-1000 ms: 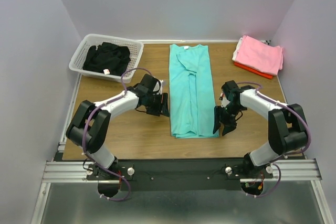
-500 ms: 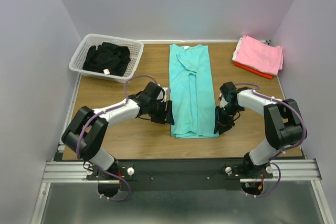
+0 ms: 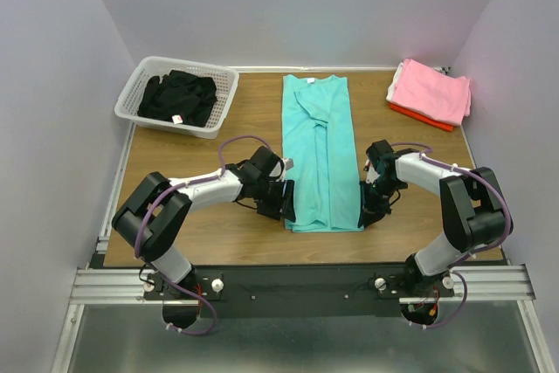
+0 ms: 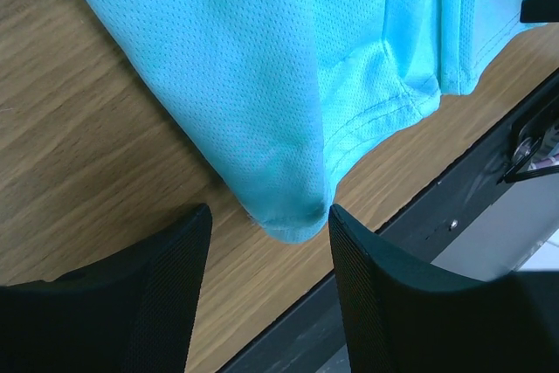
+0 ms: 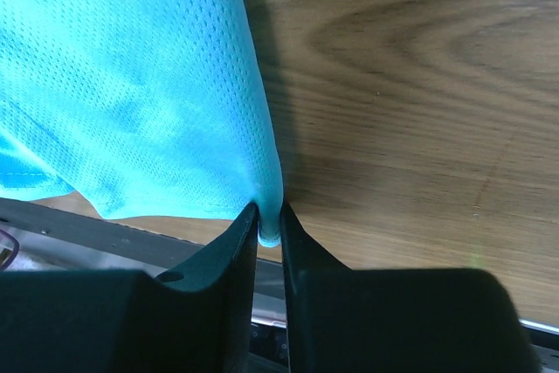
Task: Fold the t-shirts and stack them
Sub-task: Fold the tshirt
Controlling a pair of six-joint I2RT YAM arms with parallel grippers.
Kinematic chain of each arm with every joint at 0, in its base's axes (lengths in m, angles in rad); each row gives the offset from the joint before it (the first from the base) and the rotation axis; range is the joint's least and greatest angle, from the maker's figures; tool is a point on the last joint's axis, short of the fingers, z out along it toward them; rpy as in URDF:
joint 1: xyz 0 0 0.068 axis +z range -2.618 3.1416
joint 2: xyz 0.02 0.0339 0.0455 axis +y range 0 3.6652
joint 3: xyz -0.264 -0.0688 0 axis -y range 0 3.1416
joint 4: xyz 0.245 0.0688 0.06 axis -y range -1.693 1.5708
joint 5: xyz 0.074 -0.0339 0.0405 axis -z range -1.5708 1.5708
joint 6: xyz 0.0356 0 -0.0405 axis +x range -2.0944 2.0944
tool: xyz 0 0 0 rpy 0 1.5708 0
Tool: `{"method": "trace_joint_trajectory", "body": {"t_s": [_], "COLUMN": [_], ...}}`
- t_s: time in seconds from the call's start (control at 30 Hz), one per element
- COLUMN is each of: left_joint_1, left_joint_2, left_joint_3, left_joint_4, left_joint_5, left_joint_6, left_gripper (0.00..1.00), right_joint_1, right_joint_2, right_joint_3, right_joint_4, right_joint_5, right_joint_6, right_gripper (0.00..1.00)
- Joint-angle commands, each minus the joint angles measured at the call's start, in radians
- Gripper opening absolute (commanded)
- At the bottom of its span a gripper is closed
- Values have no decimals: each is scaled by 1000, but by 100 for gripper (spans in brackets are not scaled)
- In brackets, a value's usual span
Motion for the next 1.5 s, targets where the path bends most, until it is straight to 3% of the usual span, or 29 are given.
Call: {"method": "trace_joint_trajectory", "body": {"t_s": [0.0,0.23,0.43,0.63,0.83,0.93,1.23,1.47], "left_joint_1": [-19,-62,-85,-88,-91,-91,-89,-47], "left_joint_2": [26,72,80,78,88,69,39,66], "left_joint_3": [-3,12,8,1,18,37,185,305], "left_joint_4": [4,-4,-41,-44,-45,-68,-219,-282], "left_joint_5": [15,28,-1,-11,-12,-43,-150,-167], "left_joint_6": [-4,6,4,-1,10,10,18,58], "left_gripper": [64,62,45,38,12,0,0,0], "right_joint_1": [11,11,11,12,12,11,12,11], "right_joint_2": [-10,-9,-13,-19,-28,-45,-127,-101], "right_joint_3": [-22,-19,-20,-20,-14,-4,97,234], "right_joint_4": [16,16,15,17,10,-3,-128,-175], "right_joint_5": [4,6,6,6,0,-8,-5,35], "right_joint_6": [1,-1,-1,1,8,22,50,86], "right_gripper": [22,22,22,22,17,2,0,1]}}
